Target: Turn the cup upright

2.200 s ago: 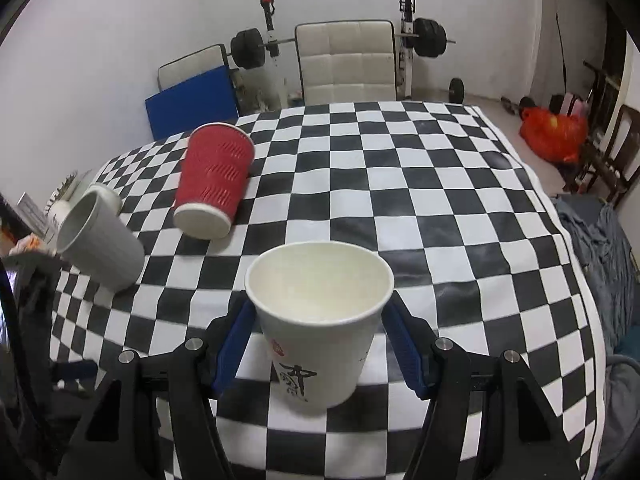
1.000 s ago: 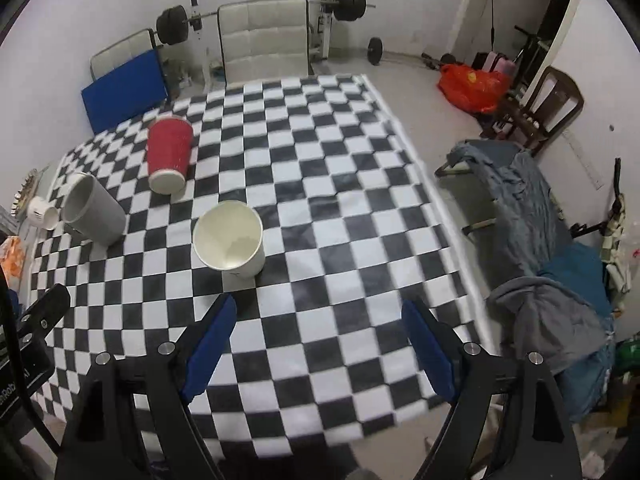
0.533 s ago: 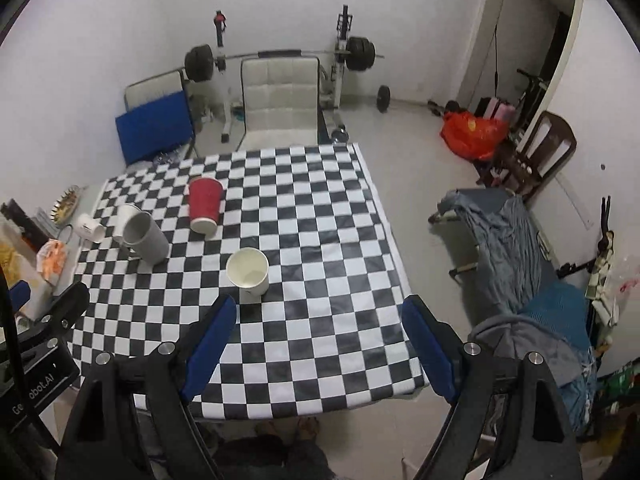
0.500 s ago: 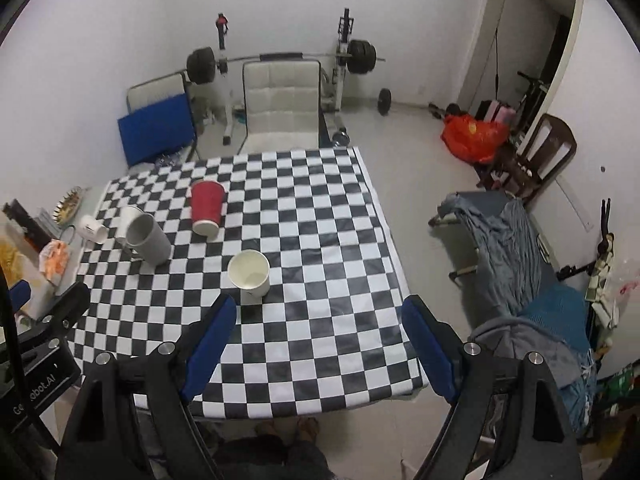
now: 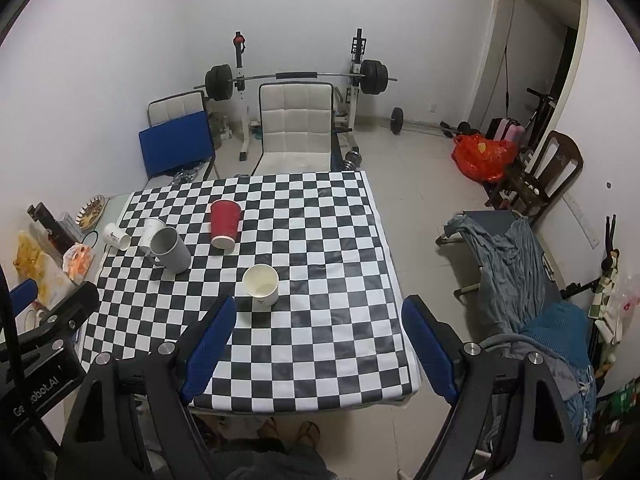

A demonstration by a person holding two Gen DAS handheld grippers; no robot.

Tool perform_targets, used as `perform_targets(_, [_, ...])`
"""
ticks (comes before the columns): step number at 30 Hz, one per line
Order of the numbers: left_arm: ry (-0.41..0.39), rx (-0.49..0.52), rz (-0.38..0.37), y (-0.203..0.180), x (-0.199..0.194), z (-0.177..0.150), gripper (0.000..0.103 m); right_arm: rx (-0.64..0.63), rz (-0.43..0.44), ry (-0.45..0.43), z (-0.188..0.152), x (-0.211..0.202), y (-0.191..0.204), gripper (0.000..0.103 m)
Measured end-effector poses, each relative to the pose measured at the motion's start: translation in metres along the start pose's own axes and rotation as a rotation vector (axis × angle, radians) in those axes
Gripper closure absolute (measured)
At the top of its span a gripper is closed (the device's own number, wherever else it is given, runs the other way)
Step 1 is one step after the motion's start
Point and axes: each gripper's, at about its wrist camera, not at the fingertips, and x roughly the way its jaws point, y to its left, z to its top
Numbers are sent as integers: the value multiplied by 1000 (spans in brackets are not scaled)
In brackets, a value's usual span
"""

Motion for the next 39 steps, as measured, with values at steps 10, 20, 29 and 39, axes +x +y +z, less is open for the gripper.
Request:
perform_targets(10, [-3,-10,-6,-3,-5,-1,9,-15,-2,-11,5,-10,-5,17])
perform_targets(20, [-6,-18,22,-5,-12,5,9,-45,5,-21,10,-17,-14,17])
perform_targets(29, [-16,-18,37,-3,-16,8,9,-50,30,-12,9,-16,-15,15])
perform_targets(39, [-16,-19,36,-3,-16,8,9,-58,59,-10,2,-16,-9,15])
